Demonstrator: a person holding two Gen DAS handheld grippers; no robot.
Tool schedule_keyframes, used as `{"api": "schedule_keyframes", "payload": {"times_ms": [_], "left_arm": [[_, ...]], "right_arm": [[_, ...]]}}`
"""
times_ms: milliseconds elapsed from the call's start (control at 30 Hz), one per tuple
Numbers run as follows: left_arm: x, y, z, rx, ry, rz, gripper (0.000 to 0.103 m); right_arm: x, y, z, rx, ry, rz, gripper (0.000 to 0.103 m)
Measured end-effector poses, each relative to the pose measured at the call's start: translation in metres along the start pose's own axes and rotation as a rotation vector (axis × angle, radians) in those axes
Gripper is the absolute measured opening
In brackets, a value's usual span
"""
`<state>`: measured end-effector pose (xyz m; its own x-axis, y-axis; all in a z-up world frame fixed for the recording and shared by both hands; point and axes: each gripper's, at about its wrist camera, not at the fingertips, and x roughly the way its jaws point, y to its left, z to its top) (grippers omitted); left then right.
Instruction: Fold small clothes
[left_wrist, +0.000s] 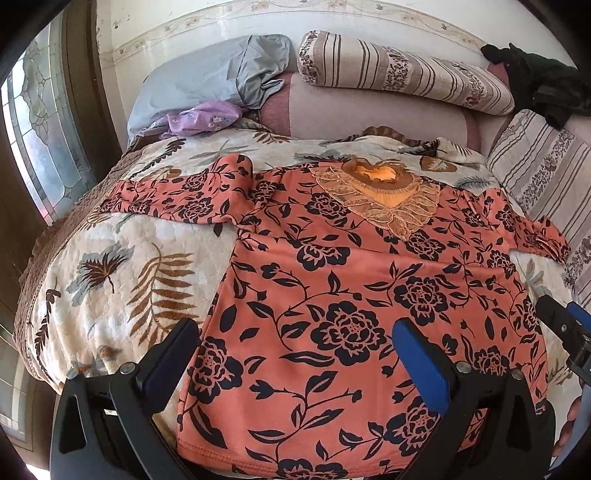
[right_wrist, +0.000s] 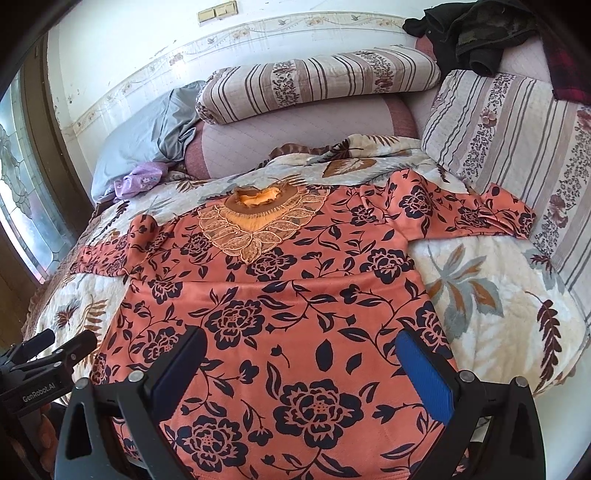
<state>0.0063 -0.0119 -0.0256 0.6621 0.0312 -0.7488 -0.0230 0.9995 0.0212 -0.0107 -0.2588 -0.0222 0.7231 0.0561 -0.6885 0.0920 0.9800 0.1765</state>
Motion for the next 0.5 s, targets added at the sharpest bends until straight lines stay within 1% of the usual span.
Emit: {"api": "schedule_keyframes", "payload": {"times_ms": [500], "left_arm": [[0.0026, -0.0012, 0.0022, 0.003, -0.003, -0.003, 0.103]], "right_arm": [[0.0062, 0.0034, 0.0035, -0.009, 0.0, -0.001, 0.103]]}}
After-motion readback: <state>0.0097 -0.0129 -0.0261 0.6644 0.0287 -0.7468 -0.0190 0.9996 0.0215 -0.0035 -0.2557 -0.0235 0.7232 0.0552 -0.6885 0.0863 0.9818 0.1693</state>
